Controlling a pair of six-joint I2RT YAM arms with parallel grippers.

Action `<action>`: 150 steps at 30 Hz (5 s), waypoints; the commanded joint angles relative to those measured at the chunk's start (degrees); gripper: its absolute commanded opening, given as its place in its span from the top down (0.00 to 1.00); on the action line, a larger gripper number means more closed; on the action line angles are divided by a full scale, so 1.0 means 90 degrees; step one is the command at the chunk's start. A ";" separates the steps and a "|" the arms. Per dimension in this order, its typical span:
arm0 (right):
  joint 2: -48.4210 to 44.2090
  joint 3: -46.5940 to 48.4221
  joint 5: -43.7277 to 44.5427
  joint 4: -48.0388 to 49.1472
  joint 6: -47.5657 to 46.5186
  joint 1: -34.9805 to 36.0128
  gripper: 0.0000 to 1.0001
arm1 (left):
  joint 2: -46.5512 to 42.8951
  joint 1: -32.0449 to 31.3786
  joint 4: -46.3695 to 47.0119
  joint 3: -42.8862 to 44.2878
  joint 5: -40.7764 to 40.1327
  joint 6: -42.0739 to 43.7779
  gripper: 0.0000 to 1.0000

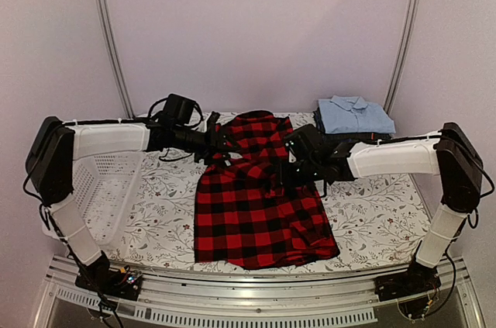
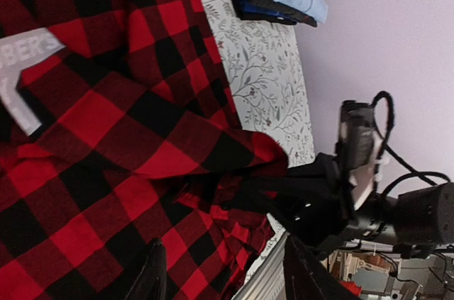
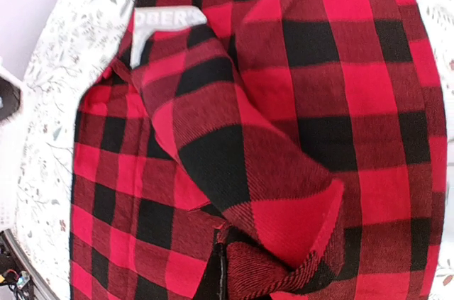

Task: Fold and stack the long sleeve shirts
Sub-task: Pick up the sleeve from the 1/3-folded shirt, then move the right arm to the center of the board with the 1/3-folded shirt, then pick up the shirt from the center of the board, then fold the 1/3-folded shirt at the center of the board.

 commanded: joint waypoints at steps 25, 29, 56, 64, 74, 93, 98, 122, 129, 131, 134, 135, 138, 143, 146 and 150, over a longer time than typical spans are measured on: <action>0.0908 0.0407 -0.0189 -0.1054 -0.1668 -0.0719 1.00 | -0.3877 -0.1056 -0.2364 -0.4382 -0.1479 -0.0264 0.61; 0.0961 0.0206 -0.0277 -0.0975 -0.1637 -0.0719 1.00 | -0.3893 -0.1585 -0.2312 -0.4555 -0.1394 -0.0660 0.64; 0.1073 -0.0034 -0.0279 -0.1168 0.0356 0.0533 1.00 | -0.4467 -0.3070 -0.4128 -0.4124 -0.3818 -0.2622 0.71; 0.0843 0.0650 -0.0101 -0.1570 0.0009 0.0530 1.00 | -0.4692 -0.2987 -0.5139 -0.4101 -0.4757 -0.3054 0.71; 0.0585 0.1341 -0.0138 -0.1923 -0.0327 0.0530 1.00 | -0.4345 -0.2482 -0.4278 -0.4472 -0.4680 -0.2710 0.72; 0.0761 0.4312 0.0813 -0.2812 -0.1653 0.0501 1.00 | -0.3747 -0.2296 -0.3399 -0.4894 -0.3928 -0.2285 0.91; 0.0985 0.5147 0.1031 -0.2787 -0.2232 0.0290 1.00 | -0.3676 -0.2302 -0.3757 -0.4583 -0.4022 -0.2102 1.00; 0.0718 0.5070 0.1584 -0.2464 -0.2906 -0.0775 1.00 | -0.1351 -0.3485 -0.4750 -0.0611 -0.3311 0.0266 1.00; 0.0231 0.4600 0.1679 -0.2483 -0.2704 -0.0852 1.00 | -0.0665 -0.3659 -0.4504 -0.0182 -0.2780 0.0727 1.00; 0.0133 0.4580 0.1677 -0.2518 -0.2644 -0.0847 1.00 | -0.0521 -0.3700 -0.4488 -0.0081 -0.2714 0.0818 1.00; -0.0009 0.4570 0.1682 -0.2560 -0.2590 -0.0847 1.00 | -0.0383 -0.3726 -0.4449 0.0004 -0.2553 0.0942 1.00; -0.0039 0.4562 0.1682 -0.2570 -0.2591 -0.0847 1.00 | -0.0340 -0.3728 -0.4450 0.0023 -0.2530 0.0965 1.00; -0.0101 0.4555 0.1636 -0.2600 -0.2568 -0.0847 1.00 | -0.0278 -0.3747 -0.4434 0.0056 -0.2445 0.1028 1.00; -0.0088 0.4489 0.1585 -0.2673 -0.2529 -0.0848 1.00 | -0.0182 -0.3758 -0.4315 0.0050 -0.2283 0.1094 1.00; -0.0105 0.4430 0.1545 -0.2684 -0.2488 -0.0854 1.00 | -0.0140 -0.3780 -0.4255 0.0050 -0.2210 0.1133 1.00; -0.0127 0.4327 0.1504 -0.2729 -0.2423 -0.0847 1.00 | -0.0065 -0.3795 -0.4195 0.0057 -0.2110 0.1204 0.99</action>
